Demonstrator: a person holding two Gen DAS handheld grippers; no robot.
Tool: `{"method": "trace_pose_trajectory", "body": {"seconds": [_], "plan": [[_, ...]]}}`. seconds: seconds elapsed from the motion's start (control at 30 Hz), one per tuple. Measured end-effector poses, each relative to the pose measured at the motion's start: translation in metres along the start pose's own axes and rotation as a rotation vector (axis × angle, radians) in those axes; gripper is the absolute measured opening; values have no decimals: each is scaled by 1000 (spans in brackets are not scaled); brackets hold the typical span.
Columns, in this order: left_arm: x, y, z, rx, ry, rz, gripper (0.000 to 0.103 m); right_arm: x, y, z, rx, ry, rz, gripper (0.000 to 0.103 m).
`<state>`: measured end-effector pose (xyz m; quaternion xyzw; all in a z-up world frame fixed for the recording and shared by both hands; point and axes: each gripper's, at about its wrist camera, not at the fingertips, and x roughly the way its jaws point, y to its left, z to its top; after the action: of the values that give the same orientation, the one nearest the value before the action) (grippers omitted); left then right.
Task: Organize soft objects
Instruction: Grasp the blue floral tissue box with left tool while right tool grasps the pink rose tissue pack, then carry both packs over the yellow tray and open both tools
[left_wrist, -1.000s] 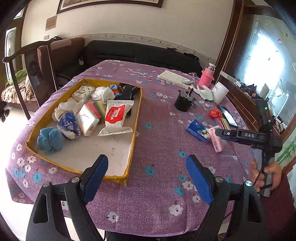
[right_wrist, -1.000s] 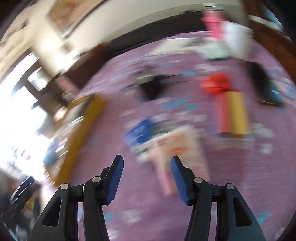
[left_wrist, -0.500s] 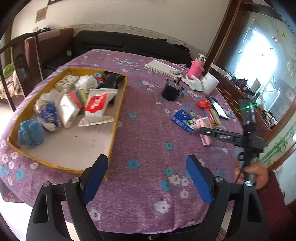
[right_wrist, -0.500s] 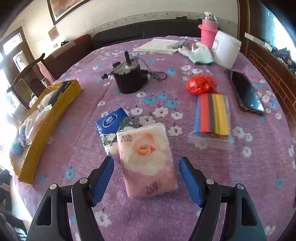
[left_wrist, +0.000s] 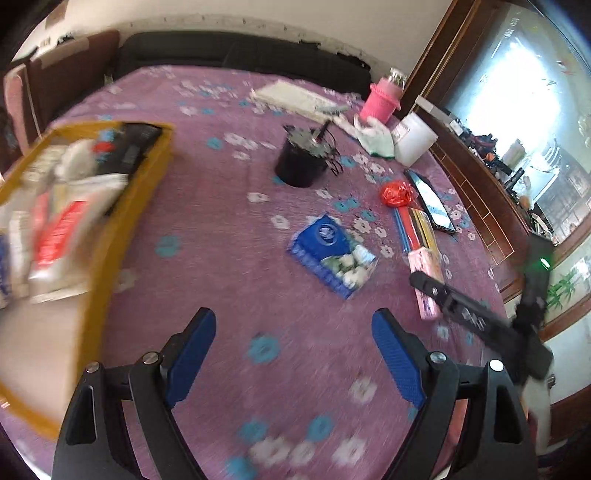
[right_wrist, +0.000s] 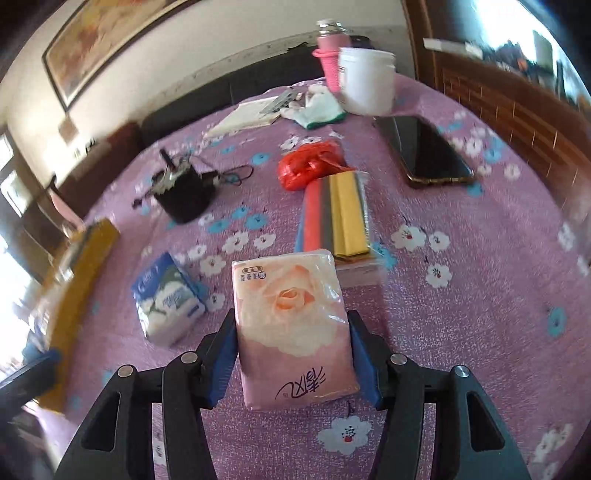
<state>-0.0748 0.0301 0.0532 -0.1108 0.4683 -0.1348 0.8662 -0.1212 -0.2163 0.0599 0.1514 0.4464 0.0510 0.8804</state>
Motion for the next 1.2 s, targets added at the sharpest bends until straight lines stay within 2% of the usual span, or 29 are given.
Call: {"method": "trace_pose_trajectory", "body": {"seconds": [0.07, 0.2, 0.33, 0.4, 0.47, 0.6, 0.67, 0.73, 0.8, 0.9, 1.03, 1.2], "plan": [[24, -10, 12, -17, 32, 2, 85, 0, -8, 1, 38, 4, 38, 61], [59, -27, 29, -10, 47, 80, 85, -2, -17, 0, 80, 0, 97, 61], [83, -40, 37, 26, 57, 163, 85, -1, -23, 1, 112, 0, 143, 61], [88, -46, 40, 44, 43, 189, 90, -2, -24, 1, 115, 0, 152, 61], [92, -52, 43, 68, 33, 214, 91, -2, -23, 1, 109, 0, 155, 61], [103, -58, 41, 105, 53, 187, 91, -2, -20, 0, 84, 0, 142, 61], [102, -63, 37, 171, 40, 183, 81, -2, -16, 0, 65, -5, 122, 61], [95, -66, 33, 204, 33, 172, 40, -3, -13, -1, 49, -12, 102, 61], [89, -66, 31, 204, 51, 138, 25, -3, -8, -1, 26, -19, 74, 61], [72, -61, 25, 212, 32, 111, 21, -3, 0, -3, -9, -24, 34, 61], [42, -52, 16, 187, -13, 62, 21, -3, 6, -4, -36, -33, 3, 59], [-14, -27, -1, 130, -84, -7, 21, -3, 4, -4, -28, -32, -14, 59]]}}
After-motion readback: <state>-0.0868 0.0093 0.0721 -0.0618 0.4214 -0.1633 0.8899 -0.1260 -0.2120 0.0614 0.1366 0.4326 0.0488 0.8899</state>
